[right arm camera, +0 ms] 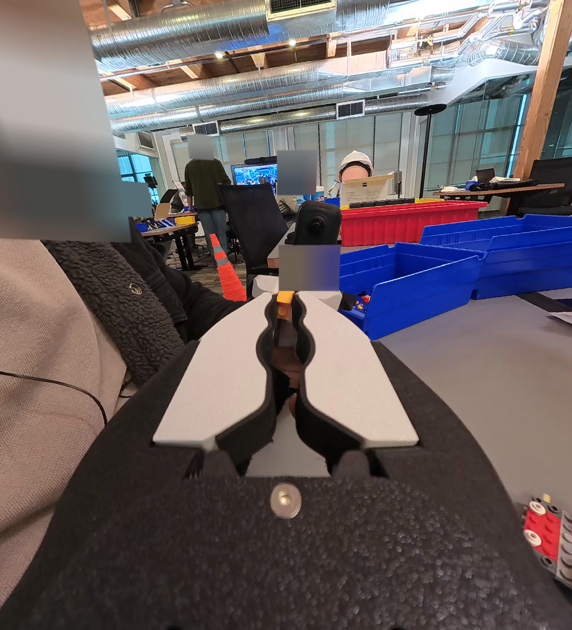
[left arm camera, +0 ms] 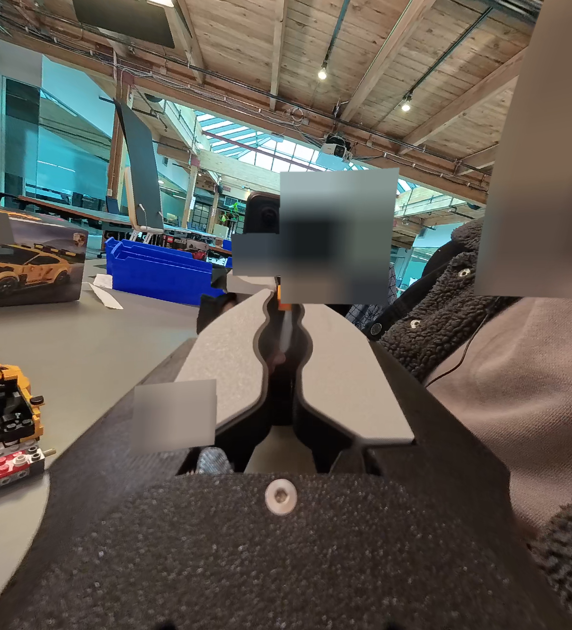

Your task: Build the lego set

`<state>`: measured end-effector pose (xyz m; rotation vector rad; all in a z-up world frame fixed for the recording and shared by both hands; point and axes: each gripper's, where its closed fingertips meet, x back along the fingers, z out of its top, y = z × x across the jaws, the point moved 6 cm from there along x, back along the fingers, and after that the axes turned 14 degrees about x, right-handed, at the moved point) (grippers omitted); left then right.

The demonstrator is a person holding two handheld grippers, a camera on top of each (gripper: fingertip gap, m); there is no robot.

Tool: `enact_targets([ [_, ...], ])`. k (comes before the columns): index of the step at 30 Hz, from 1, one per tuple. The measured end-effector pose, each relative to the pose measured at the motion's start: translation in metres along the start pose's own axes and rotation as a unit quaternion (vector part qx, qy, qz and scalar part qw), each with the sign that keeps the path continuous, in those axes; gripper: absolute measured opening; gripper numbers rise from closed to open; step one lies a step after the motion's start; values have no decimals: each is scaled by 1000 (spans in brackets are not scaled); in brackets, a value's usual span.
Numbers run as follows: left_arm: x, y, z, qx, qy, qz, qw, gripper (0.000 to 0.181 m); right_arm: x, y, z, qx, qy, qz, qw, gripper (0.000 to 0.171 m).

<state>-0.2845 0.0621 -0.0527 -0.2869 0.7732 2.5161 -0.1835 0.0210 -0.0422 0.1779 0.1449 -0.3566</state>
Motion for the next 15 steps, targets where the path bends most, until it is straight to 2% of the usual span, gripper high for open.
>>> enact_targets([
  [15, 3, -7, 2, 11, 5, 9, 1000, 8, 1, 6, -2, -13, -10, -31, 999, 9],
])
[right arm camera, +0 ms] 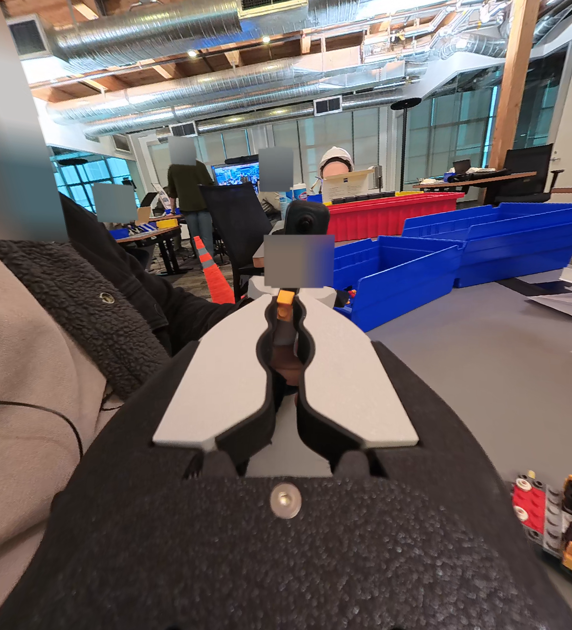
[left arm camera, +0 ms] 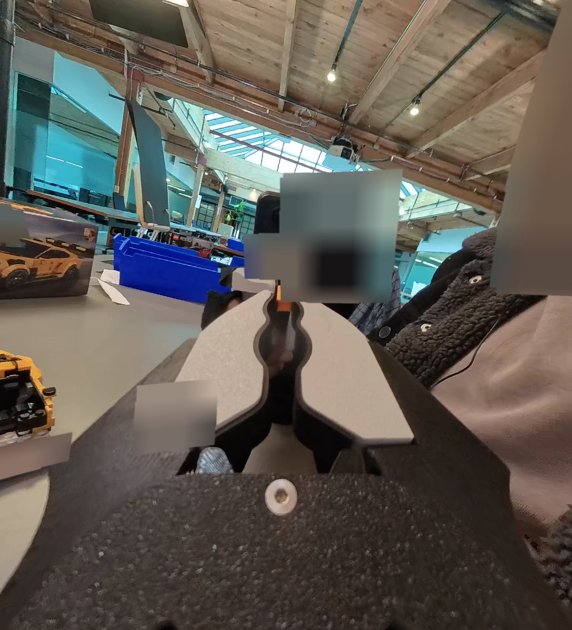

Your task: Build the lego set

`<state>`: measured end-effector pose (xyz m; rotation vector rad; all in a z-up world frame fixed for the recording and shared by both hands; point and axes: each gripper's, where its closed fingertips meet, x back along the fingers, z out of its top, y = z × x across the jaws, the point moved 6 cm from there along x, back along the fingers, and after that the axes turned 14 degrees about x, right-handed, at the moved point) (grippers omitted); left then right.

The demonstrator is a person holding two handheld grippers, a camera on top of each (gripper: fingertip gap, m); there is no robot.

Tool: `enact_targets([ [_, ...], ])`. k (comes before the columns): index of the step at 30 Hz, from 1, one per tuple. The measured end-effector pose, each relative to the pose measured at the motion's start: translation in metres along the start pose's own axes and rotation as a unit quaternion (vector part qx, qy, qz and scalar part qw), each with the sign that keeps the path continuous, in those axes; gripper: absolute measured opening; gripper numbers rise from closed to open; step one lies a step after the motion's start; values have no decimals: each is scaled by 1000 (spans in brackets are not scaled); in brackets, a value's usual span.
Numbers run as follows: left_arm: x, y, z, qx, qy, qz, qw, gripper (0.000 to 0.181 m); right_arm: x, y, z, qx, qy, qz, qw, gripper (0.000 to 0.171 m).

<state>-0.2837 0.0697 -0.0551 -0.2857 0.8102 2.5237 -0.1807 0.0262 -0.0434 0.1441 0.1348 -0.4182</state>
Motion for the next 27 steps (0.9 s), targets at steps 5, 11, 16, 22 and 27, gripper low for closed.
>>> enact_targets([
  [5, 2, -2, 2, 19, 9, -11, 1000, 8, 4, 2, 0, -1, -6, -12, 1000, 15],
  [11, 0, 1, -1, 4, -5, -11, 1000, 8, 1, -5, -2, 20, -22, -4, 1000, 15],
  [16, -1, 2, -3, -3, -13, -11, 1000, 8, 1, -6, -2, 21, -19, -1, 1000, 9],
  [22, -2, 3, -4, 6, -21, -23, 1000, 8, 1, -8, -2, 30, -17, 9, 999, 9],
  [27, -2, 5, -5, 7, -24, -29, 999, 8, 2, -9, -2, 35, -15, 16, 999, 8],
])
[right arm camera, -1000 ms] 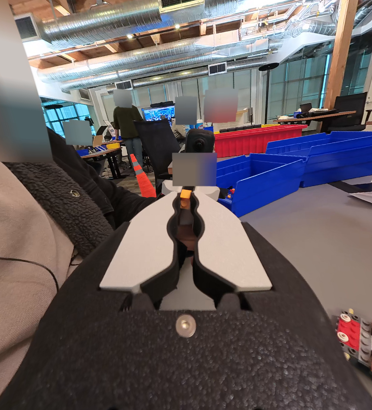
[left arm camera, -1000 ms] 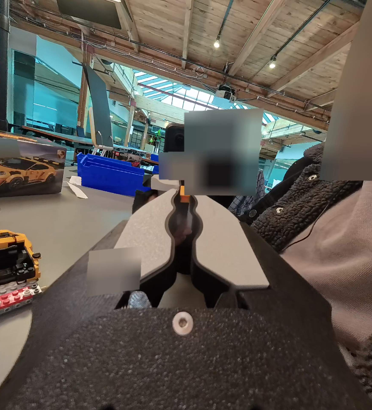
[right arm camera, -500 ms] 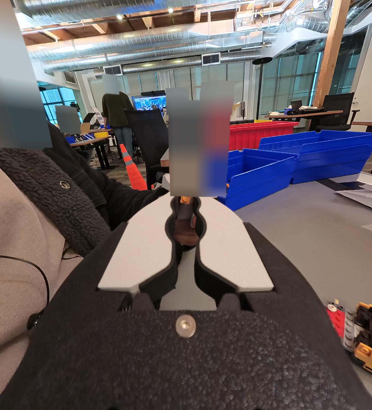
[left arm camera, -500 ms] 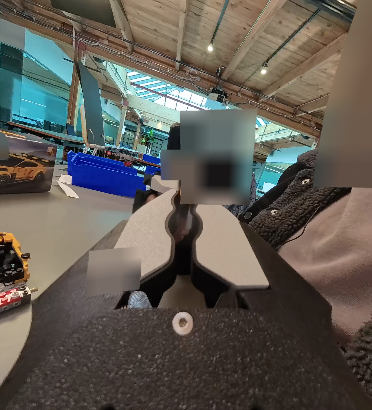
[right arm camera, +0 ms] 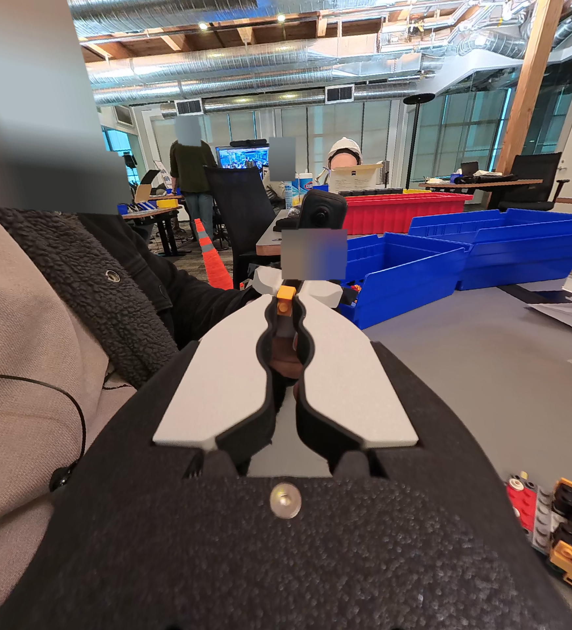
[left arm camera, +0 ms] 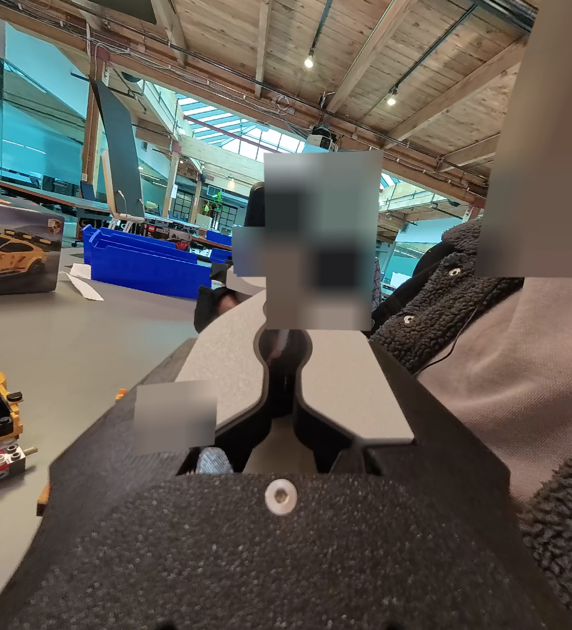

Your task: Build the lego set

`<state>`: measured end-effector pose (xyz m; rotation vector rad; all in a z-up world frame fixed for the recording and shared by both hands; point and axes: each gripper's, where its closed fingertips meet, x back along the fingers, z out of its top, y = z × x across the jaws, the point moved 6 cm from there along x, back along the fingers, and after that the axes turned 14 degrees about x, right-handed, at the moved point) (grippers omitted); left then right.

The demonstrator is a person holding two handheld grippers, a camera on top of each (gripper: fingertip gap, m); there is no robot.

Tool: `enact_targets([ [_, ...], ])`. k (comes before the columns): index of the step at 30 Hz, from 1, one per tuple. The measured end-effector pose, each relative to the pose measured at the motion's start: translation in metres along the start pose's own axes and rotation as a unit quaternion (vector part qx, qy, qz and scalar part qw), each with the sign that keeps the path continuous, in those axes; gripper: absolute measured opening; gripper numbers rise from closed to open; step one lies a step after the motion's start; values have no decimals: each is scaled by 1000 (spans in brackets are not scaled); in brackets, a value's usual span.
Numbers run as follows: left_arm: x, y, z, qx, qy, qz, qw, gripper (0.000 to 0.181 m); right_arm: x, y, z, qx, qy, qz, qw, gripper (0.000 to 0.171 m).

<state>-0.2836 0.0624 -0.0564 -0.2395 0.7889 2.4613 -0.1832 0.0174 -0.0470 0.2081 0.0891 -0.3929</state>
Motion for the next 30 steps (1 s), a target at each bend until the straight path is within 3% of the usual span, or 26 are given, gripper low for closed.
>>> enact_targets([
  [30, -1, 7, 0, -138, 6, 62, 989, 8, 0, 0, 1, -8, 8, -7, 1000, 8],
])
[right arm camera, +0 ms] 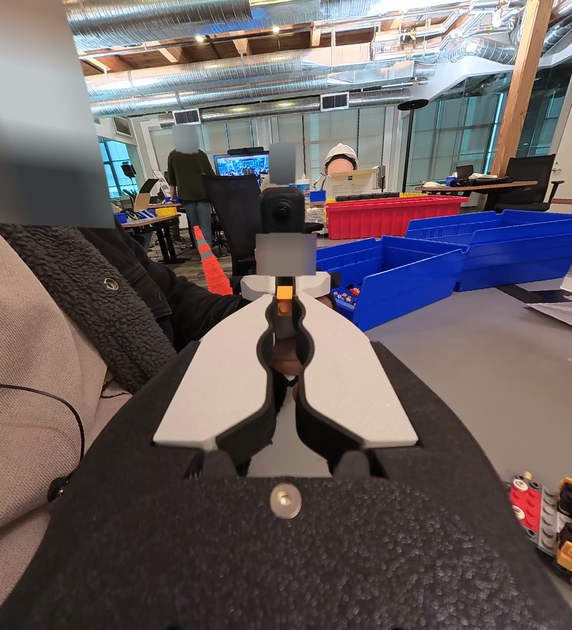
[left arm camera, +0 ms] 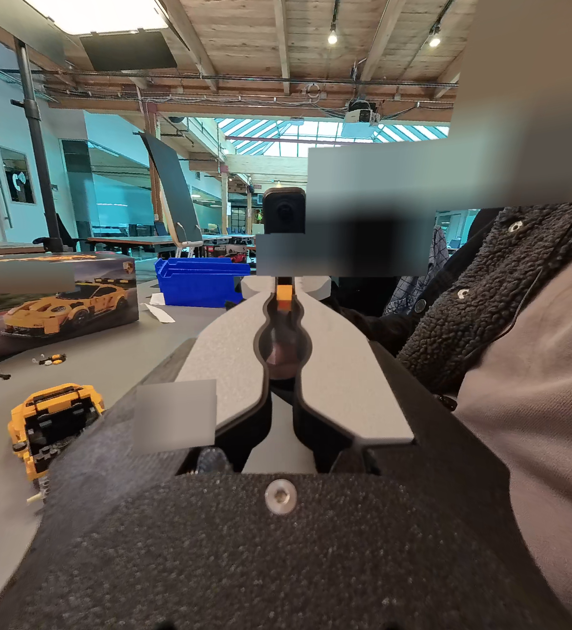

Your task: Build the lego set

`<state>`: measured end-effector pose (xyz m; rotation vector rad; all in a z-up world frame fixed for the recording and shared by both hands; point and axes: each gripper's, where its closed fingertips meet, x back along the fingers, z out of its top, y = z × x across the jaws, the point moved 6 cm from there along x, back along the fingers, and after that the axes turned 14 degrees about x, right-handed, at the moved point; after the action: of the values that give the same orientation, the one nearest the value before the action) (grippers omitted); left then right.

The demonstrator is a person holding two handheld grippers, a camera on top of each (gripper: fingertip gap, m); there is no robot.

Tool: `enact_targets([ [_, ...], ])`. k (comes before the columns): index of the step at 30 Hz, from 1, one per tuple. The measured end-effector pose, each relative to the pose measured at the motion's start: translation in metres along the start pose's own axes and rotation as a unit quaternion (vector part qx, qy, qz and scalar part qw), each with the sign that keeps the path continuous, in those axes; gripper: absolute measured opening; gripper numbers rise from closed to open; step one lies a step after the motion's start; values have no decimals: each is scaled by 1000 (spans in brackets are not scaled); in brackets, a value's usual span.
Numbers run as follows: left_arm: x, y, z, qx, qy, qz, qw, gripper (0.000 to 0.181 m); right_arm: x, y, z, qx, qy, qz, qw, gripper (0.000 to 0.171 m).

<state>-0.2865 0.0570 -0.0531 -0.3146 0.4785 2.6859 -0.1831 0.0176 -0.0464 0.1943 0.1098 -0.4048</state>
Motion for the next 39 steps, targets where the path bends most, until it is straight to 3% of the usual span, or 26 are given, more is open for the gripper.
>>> enact_targets([
  [23, 2, -6, 4, 55, 14, -10, 998, 8, 1, 4, 0, -17, -5, -10, 1000, 14],
  [35, 0, -8, -1, 71, 2, -11, 997, 8, 0, 4, -1, -12, -33, -16, 999, 8],
  [39, 3, -15, 1, 84, -8, 4, 996, 12, 3, 8, -5, -5, -76, -26, 997, 8],
])
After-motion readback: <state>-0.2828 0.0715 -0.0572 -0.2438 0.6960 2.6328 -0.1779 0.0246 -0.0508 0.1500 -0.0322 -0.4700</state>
